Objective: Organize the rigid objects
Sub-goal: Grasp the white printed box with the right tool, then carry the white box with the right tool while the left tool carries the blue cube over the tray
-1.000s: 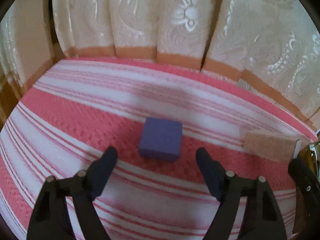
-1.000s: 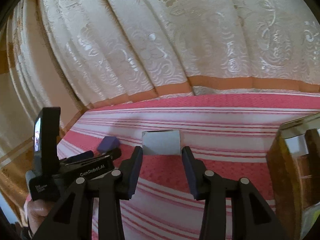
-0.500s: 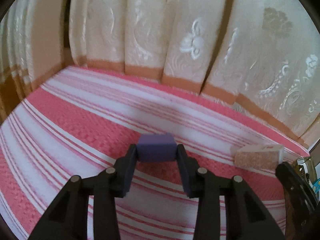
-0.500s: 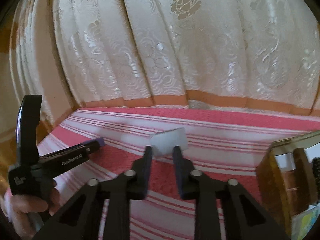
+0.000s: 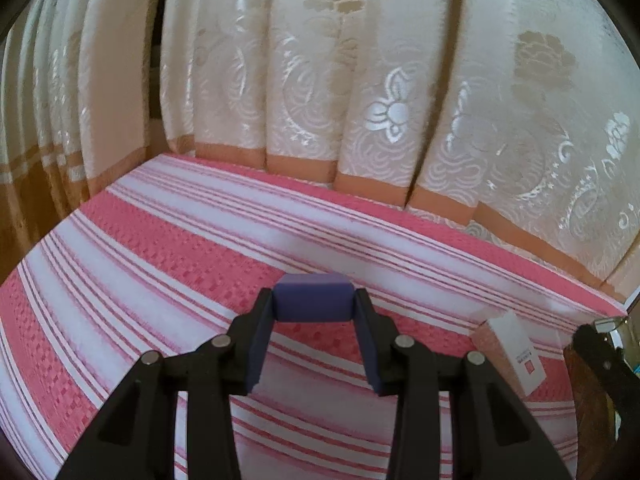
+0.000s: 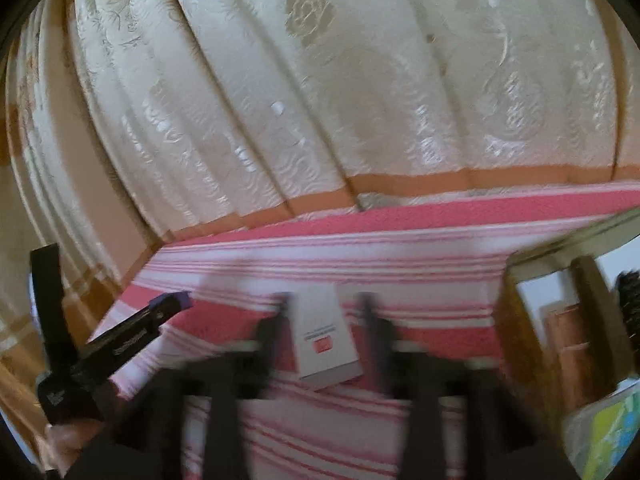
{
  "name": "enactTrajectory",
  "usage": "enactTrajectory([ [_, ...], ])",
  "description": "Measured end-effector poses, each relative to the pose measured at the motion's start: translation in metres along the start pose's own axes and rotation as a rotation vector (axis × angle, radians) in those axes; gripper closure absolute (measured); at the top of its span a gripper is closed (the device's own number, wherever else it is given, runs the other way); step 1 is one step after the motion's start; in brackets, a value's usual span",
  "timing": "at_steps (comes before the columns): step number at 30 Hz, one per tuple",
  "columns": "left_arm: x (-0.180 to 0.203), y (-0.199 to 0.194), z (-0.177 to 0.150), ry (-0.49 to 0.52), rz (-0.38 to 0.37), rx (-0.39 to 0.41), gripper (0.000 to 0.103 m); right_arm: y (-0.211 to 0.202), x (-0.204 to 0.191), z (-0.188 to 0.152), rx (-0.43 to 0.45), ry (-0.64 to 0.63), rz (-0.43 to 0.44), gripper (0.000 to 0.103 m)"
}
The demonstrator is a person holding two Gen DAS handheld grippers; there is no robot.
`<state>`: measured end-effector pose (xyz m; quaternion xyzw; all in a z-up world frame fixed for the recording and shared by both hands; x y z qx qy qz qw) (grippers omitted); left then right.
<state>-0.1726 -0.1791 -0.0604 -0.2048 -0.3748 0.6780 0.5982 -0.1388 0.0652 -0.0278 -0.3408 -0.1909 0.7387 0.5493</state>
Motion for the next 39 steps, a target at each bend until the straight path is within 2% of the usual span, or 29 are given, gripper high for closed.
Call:
enactTrajectory([
  [1,-0.001,0.000,-0.001,-0.005,0.003,-0.003,0.064,0.001,0.001,0.002,0.008,-0.006,-0.030,0.006],
  [4,-0.002,0.000,-0.001,-0.006,0.019,0.002,0.064,0.012,-0.006,0.006,-0.027,-0.053,-0.021,0.006],
  [6,-0.002,-0.001,-0.001,-0.002,0.031,0.008,0.064,0.027,-0.013,0.007,-0.060,-0.098,-0.074,0.007],
  [8,-0.002,-0.001,-0.002,-0.001,0.035,0.008,0.064,0.046,-0.020,0.002,-0.125,-0.163,-0.121,0.027],
  [10,-0.001,0.000,-0.002,0.003,0.039,0.004,0.064,0.065,-0.024,-0.004,-0.224,-0.191,-0.115,0.032],
  [12,0.000,-0.001,-0.002,0.005,0.042,0.005,0.064,0.073,-0.018,-0.006,-0.270,-0.170,-0.137,0.033],
  [14,0.001,-0.001,-0.002,0.008,0.046,0.007,0.064,0.076,-0.009,-0.007,-0.293,-0.132,-0.133,0.056],
  [15,0.001,-0.002,-0.002,0.009,0.048,0.010,0.064,0.074,-0.006,-0.006,-0.285,-0.125,-0.138,0.059],
  [19,0.002,-0.007,-0.002,0.013,0.060,0.037,0.064,0.065,-0.002,-0.004,-0.255,-0.108,-0.102,0.059],
  [24,0.010,-0.022,-0.002,0.048,0.120,0.116,0.064,0.023,-0.006,0.006,-0.043,-0.083,-0.123,0.059],
  [28,0.020,-0.033,-0.006,0.084,0.149,0.162,0.064,0.005,-0.006,0.005,0.036,-0.054,-0.162,0.059],
  [39,0.044,-0.051,-0.030,0.103,0.114,0.168,0.064,-0.024,-0.005,-0.018,0.077,-0.076,-0.180,0.059],
])
Point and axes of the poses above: each gripper's, at about its wrist camera, not at the fingertips, and y roughly the way its jaws point, x to its right, z to its top, the point moved 6 cm from there along y, roughly the way its jaws point, and after that the axes turned 11 degrees about -x, right-handed, at the moved point
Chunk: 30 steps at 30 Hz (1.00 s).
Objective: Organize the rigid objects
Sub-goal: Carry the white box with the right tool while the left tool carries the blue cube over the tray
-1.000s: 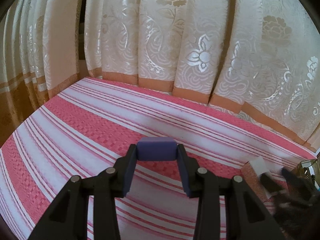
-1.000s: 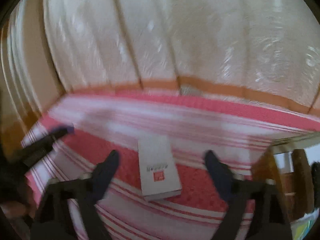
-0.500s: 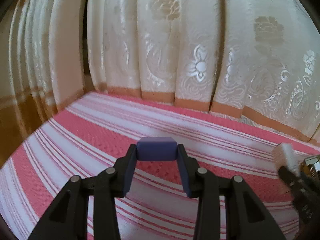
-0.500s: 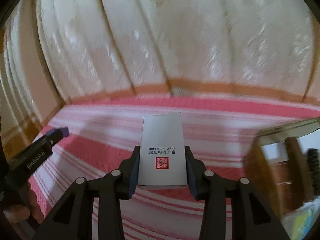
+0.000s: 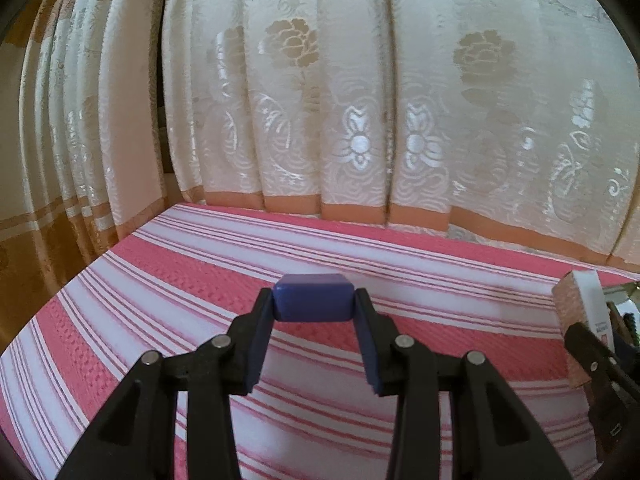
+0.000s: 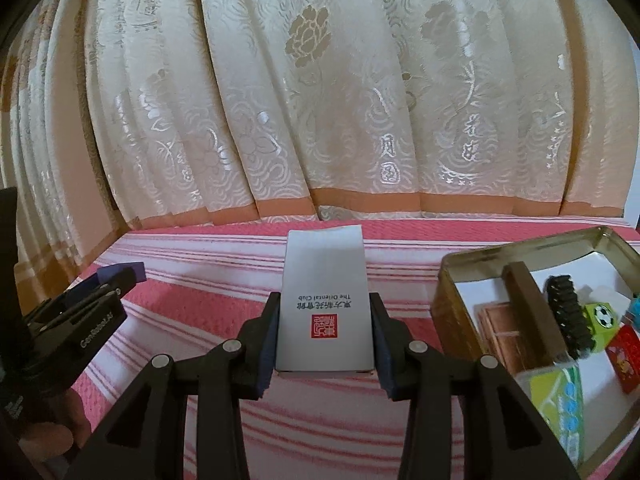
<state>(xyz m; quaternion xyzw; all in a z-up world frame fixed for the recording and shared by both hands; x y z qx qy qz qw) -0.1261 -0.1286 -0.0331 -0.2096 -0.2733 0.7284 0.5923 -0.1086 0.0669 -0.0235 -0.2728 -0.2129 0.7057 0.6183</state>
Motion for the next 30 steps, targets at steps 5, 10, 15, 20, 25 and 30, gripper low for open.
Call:
enactTrajectory([
  [5,0.012,-0.015,-0.008,0.018,0.001,0.020,0.064,-0.013,0.004,-0.009,0.013,-0.008,-0.009,0.059],
  [10,0.019,-0.028,-0.015,0.021,-0.006,0.039,0.064,-0.022,0.005,-0.016,0.026,-0.024,-0.013,0.059],
  [15,0.025,-0.039,-0.023,0.016,-0.008,0.051,0.064,-0.032,0.008,-0.022,0.039,-0.048,-0.024,0.059],
  [20,0.038,-0.051,-0.031,0.035,-0.020,0.066,0.064,-0.042,0.013,-0.026,0.055,-0.059,-0.036,0.059],
  [25,0.047,-0.058,-0.036,0.039,-0.028,0.070,0.064,-0.049,0.020,-0.028,0.063,-0.057,-0.040,0.059],
  [30,0.055,-0.060,-0.040,0.037,-0.037,0.064,0.064,-0.056,0.028,-0.030,0.071,-0.052,-0.046,0.059],
])
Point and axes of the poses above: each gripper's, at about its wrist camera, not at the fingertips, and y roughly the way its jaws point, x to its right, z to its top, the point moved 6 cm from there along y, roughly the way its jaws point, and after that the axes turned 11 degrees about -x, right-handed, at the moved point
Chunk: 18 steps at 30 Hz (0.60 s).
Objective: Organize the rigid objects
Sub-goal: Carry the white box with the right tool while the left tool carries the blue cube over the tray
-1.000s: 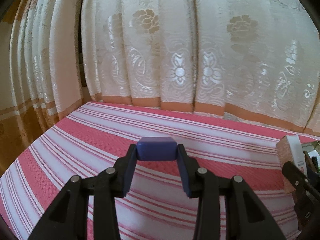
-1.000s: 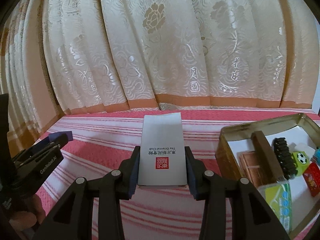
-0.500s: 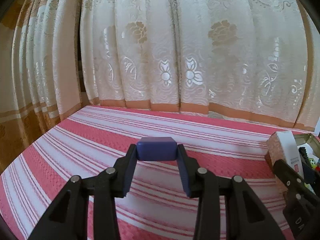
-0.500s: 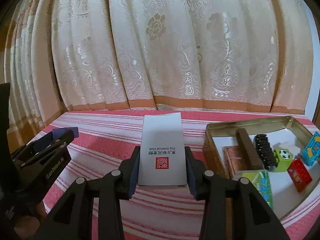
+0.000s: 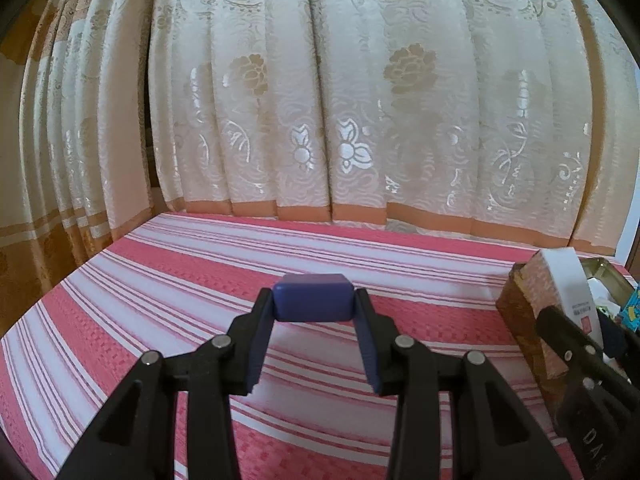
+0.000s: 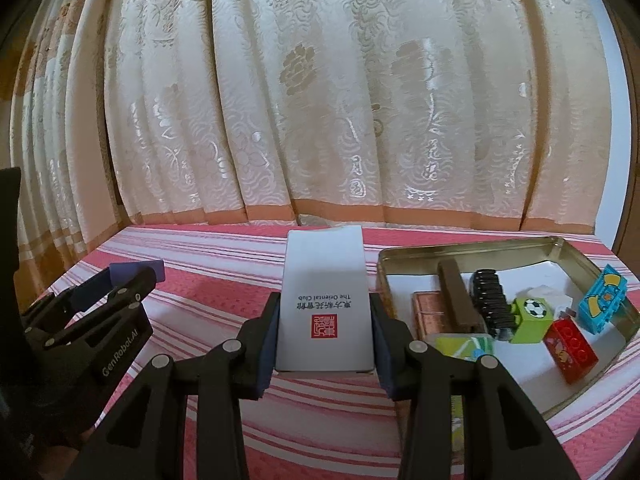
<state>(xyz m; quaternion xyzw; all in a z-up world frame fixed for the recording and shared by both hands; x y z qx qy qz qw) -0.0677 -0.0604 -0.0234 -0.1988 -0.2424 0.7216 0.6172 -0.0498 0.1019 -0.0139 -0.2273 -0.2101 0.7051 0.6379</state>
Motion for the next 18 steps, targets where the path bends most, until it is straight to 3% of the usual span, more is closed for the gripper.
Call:
enactTrajectory([
  [18,0.043,-0.010,-0.007,0.029,-0.045,-0.004,0.064,-0.019,0.036,0.000,0.029,0.034,-0.011,0.059],
])
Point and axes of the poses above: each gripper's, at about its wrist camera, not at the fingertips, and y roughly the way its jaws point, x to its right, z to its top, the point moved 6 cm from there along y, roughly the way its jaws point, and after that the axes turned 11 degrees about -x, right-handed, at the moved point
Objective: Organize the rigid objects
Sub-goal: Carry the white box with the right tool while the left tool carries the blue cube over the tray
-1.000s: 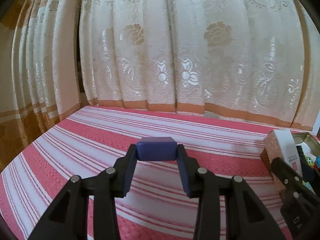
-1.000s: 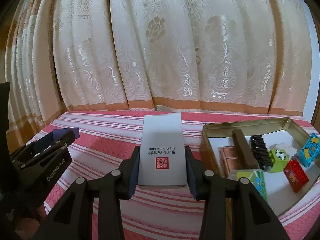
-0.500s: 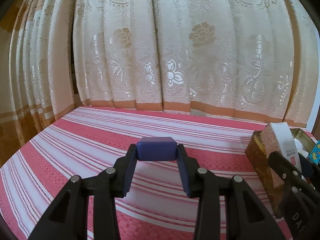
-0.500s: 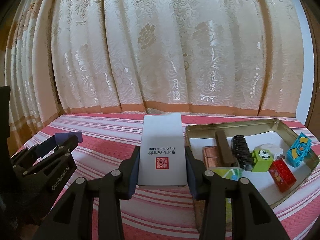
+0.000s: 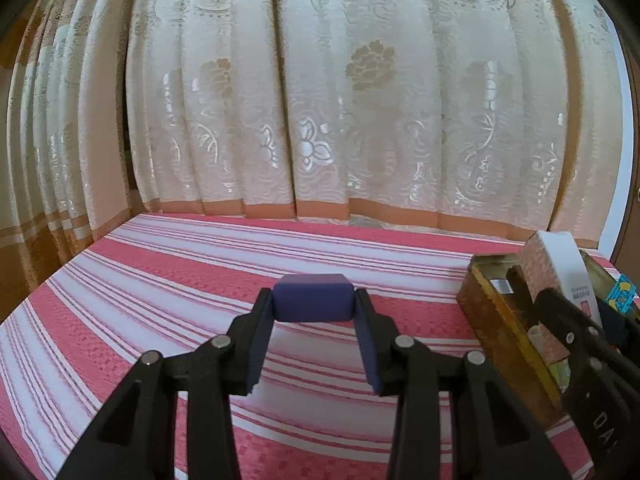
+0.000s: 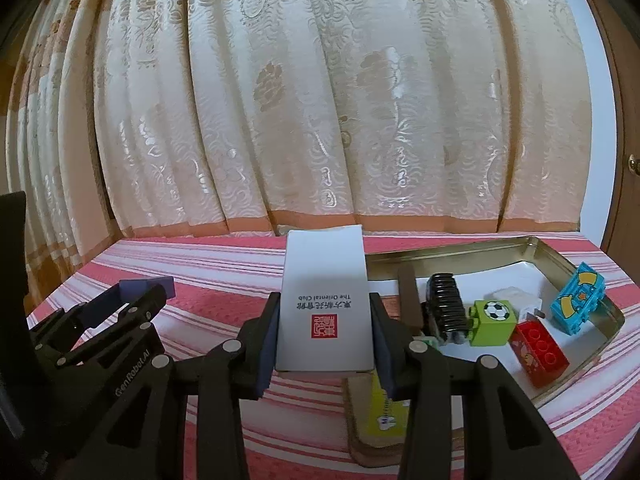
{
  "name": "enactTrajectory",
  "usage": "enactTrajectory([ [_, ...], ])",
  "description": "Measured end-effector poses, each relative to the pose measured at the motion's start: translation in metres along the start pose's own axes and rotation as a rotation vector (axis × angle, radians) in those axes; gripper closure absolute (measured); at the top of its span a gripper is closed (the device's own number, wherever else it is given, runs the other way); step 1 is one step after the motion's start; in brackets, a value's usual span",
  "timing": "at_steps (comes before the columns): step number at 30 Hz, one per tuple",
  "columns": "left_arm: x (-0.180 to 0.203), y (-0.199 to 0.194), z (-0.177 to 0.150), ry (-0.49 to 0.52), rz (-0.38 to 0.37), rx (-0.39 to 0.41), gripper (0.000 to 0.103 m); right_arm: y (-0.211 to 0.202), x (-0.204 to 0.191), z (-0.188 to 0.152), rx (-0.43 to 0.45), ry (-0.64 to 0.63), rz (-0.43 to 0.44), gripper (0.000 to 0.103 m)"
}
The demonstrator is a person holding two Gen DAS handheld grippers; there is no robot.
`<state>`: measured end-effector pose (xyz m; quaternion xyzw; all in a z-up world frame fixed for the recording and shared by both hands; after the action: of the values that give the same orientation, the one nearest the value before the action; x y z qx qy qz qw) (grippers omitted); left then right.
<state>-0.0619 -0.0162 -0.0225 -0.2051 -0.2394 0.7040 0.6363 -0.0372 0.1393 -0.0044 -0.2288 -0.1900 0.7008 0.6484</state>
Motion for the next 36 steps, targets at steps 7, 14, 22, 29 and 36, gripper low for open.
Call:
enactTrajectory([
  [7,0.019,-0.004,0.000,0.004,-0.029,0.000,0.064,-0.008,0.017,0.002,0.028,0.010,-0.008,0.059],
  [14,0.042,-0.011,0.001,0.022,-0.050,0.016,0.064,-0.017,0.039,0.005,0.053,0.027,-0.018,0.059],
  [22,0.071,-0.024,0.010,0.041,-0.087,0.050,0.064,-0.027,0.065,0.010,0.084,0.035,-0.047,0.059],
  [29,0.104,-0.035,0.019,0.069,-0.127,0.079,0.064,-0.032,0.098,0.015,0.100,0.064,-0.078,0.059],
  [36,0.135,-0.034,0.022,0.093,-0.165,0.074,0.064,-0.033,0.133,0.019,0.100,0.094,-0.124,0.059],
])
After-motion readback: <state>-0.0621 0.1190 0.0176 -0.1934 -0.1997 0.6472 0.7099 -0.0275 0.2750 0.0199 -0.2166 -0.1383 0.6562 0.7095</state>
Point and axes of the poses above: each gripper's, at about its wrist camera, not at the fingertips, and y roughly the way its jaws point, x to its right, z to its top, the point moved 6 cm from there along y, roughly the way its jaws point, and after that the axes turned 11 degrees about -x, right-handed, at the moved point
